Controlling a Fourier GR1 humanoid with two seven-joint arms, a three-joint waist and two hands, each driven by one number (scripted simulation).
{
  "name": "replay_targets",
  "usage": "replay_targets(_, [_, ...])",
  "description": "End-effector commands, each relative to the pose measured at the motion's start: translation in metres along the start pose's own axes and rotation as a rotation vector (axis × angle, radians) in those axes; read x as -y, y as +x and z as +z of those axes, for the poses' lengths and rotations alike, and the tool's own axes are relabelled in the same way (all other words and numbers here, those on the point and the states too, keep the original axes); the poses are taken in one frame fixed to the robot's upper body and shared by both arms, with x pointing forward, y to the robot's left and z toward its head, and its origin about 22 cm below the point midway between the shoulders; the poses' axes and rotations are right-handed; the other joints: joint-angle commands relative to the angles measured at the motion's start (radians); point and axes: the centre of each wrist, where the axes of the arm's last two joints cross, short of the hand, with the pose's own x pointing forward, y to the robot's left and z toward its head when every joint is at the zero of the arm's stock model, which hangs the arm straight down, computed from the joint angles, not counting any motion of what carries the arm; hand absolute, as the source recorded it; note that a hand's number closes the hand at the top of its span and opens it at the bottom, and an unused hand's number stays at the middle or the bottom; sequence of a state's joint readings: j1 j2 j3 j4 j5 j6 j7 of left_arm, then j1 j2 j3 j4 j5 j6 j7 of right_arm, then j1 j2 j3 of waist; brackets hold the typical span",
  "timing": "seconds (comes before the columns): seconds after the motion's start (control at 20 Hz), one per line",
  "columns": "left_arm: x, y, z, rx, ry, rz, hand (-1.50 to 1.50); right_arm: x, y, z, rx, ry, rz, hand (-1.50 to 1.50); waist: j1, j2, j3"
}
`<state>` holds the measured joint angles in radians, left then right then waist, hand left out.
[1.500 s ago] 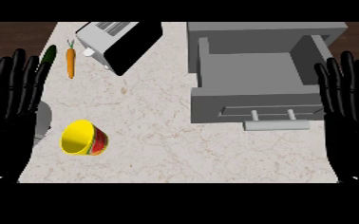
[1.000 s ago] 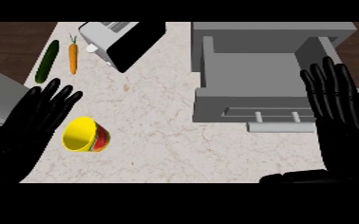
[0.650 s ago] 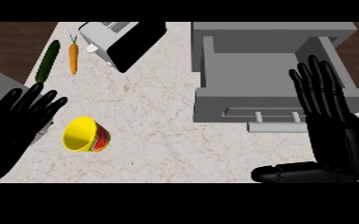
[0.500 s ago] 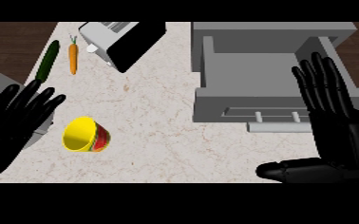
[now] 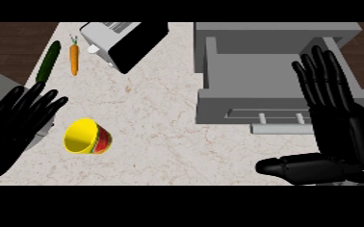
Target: Pick up the cup, place it into the drawer and close the drawer
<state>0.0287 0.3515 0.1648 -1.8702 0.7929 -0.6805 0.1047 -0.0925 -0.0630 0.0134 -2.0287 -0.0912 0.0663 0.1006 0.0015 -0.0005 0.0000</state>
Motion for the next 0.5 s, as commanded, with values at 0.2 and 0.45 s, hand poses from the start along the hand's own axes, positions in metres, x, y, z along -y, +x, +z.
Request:
replay_targets(0.2, [-0.016, -0.005, 0.007, -0.066, 0.047, -0.002, -1.5, 0.01, 0.002, 0.011, 0.002, -0.003, 0.008, -1.5, -0.002, 0.0, 0.0])
replay_targets(0.45, [-0.018, -0.024, 0.024, -0.113, 0.078, -0.038, -1.5, 0.009, 0.0, -0.009, 0.002, -0.008, 0.019, -1.5, 0.0, 0.001, 0.0])
